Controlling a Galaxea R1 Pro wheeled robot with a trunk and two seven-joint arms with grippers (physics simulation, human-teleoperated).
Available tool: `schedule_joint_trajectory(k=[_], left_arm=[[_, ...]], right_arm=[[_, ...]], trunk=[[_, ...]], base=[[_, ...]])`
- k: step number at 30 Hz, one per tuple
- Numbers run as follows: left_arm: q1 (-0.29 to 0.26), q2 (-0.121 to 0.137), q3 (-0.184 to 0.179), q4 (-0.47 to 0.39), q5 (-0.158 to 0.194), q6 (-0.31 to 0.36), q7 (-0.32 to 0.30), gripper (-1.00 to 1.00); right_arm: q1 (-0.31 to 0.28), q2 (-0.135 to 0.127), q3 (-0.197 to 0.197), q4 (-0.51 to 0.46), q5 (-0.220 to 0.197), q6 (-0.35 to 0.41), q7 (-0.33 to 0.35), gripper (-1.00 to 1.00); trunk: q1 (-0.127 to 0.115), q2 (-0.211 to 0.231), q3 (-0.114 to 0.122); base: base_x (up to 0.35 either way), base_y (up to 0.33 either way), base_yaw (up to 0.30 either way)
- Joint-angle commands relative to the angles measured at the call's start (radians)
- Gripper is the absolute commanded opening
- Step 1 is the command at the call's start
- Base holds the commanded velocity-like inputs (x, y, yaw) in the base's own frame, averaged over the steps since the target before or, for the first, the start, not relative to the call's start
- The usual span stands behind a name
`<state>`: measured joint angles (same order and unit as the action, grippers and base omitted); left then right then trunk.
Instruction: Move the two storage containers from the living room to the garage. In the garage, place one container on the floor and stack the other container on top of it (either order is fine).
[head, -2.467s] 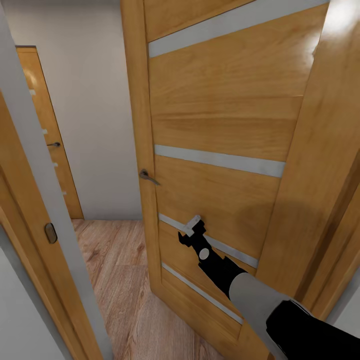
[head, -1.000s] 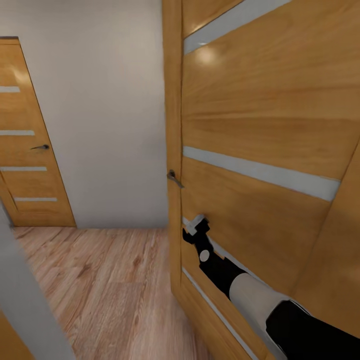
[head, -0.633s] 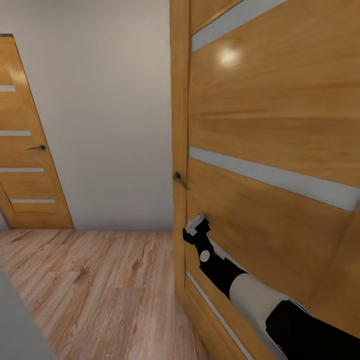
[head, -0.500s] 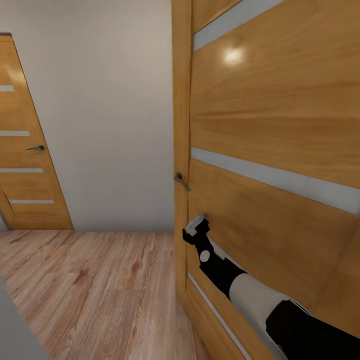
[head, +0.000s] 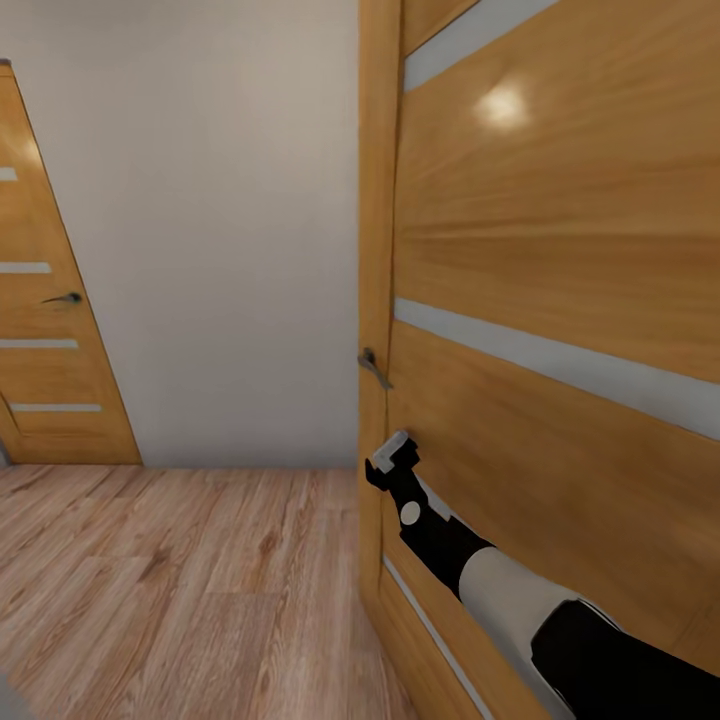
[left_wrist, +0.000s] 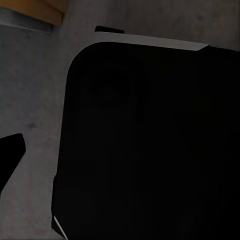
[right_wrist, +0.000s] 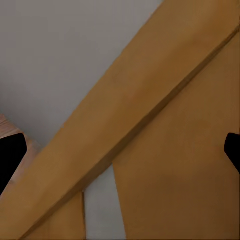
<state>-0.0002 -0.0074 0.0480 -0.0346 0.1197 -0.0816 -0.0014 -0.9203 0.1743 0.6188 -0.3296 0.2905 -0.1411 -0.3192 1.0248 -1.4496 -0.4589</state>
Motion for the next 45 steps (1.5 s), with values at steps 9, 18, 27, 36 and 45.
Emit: schedule_joint_trajectory(k=[9, 18, 27, 36, 45], left_arm=[[0.000, 0.000, 0.004, -0.001, 0.006, -0.003, 0.000, 1.00], [0.000, -0.002, 0.004, -0.001, 0.006, -0.003, 0.000, 1.00], [0.000, -0.002, 0.004, -0.001, 0.006, -0.003, 0.000, 1.00], [0.000, -0.001, 0.004, -0.001, 0.006, -0.003, 0.000, 1.00], [0.000, -0.001, 0.004, -0.001, 0.006, -0.003, 0.000, 1.00]], right_arm=[[0.001, 0.000, -0.006, 0.038, 0.007, -0.029, -0.010, 1.00], [0.001, 0.000, -0.007, 0.046, 0.003, -0.028, -0.012, 1.00], [0.001, 0.000, -0.007, 0.047, 0.003, -0.026, -0.031, 1.00], [0.001, 0.000, -0.007, 0.047, 0.004, -0.025, -0.029, 1.00], [0.001, 0.000, -0.007, 0.089, 0.006, -0.032, -0.033, 1.00]], trunk=[[0.000, 0.000, -0.001], [0.000, 0.000, -0.001], [0.000, 0.000, -0.001], [0.000, 0.000, -0.001], [0.000, 0.000, -0.001]], base=[[0.052, 0.000, 0.000], [0.001, 0.000, 0.090], [0.000, 0.000, 0.050], [0.000, -0.003, 0.105], [0.000, -0.143, 0.004]])
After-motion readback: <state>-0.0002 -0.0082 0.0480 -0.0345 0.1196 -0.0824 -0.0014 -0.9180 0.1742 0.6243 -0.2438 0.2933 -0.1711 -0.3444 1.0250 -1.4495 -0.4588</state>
